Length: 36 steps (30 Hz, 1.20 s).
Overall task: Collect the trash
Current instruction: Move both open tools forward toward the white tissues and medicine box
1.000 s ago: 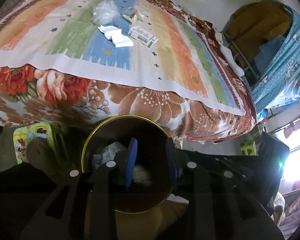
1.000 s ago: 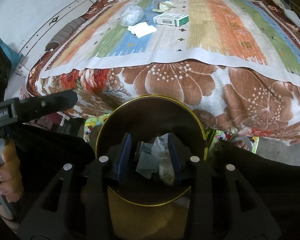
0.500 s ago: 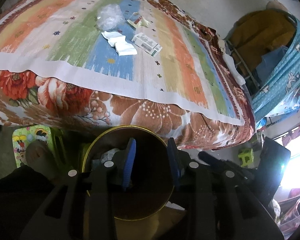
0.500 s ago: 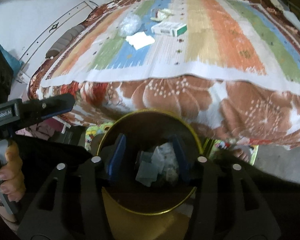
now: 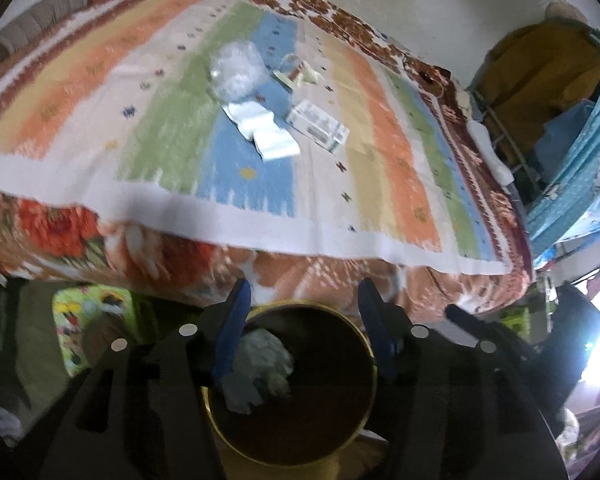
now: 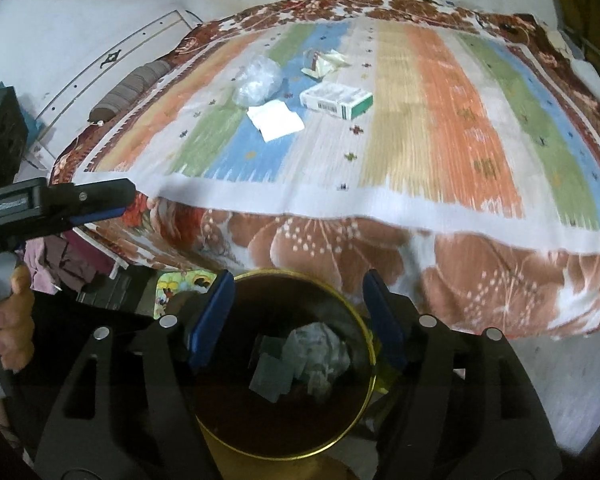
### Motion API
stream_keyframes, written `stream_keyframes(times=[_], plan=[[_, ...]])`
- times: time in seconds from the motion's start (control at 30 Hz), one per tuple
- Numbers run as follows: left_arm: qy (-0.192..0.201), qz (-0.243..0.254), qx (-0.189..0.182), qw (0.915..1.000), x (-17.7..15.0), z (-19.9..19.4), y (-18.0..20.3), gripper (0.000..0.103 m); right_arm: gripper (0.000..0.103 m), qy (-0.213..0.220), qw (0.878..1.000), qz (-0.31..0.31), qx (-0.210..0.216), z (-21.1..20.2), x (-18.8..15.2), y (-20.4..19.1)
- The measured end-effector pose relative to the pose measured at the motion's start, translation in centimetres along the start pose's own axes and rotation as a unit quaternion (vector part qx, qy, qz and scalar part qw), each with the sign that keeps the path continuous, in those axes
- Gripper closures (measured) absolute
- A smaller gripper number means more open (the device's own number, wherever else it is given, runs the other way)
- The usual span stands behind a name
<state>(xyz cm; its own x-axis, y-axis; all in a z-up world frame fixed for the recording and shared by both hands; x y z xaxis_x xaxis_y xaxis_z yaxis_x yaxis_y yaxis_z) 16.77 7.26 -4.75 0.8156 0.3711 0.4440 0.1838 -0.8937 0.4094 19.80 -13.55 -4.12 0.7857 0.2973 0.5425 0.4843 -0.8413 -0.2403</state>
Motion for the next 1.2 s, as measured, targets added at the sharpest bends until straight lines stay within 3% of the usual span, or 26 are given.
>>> stream_keyframes(times=[0.17, 0.23, 0.43, 0.9, 1.2], plan=[[0.008, -0.003, 0.02, 0.9998, 2.5, 0.4, -0.9, 0.033, 0.025, 0.011, 1.0, -0.014, -0.011, 0.2, 2.4, 0.5], [0.013, -0.003, 0.03, 0.9995, 3.5, 0.7, -1.0, 0.021, 0.021, 0.013, 1.0, -0.015, -0.014, 0.4, 3.3, 0.7], [0.018, -0.007, 0.046, 0.9987, 6.1, 1.9, -1.8, 0.01, 0.012, 0.02, 1.0, -0.018, -0.015, 1.1, 5.0, 0.9], [-0.004, -0.015, 0.078, 0.9968, 9.6, 5.9, -4.1, 0.006, 0.009, 0.021, 0.997, -0.076, -0.013, 2.9, 8.2, -0.1], [0.005, -0.006, 0.067, 0.9977, 11.3, 7.2, -4.3, 0.006, 0.009, 0.032, 0.991, -0.128, -0.008, 5.0, 10.9, -0.2]])
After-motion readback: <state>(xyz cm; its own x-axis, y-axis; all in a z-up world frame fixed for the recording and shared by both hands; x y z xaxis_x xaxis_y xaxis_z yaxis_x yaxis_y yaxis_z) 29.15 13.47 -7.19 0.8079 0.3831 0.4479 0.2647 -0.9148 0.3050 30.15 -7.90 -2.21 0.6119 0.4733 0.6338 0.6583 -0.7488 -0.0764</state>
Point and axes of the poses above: each gripper's, at about its wrist camera, not at the fingertips, and z roughly the way its jaws point, y to its right, x to its top, the point moved 4 cm from there along z, roughly the way its jaws point, and after that the axes turned 4 degrees about z, right-handed, at the moved point
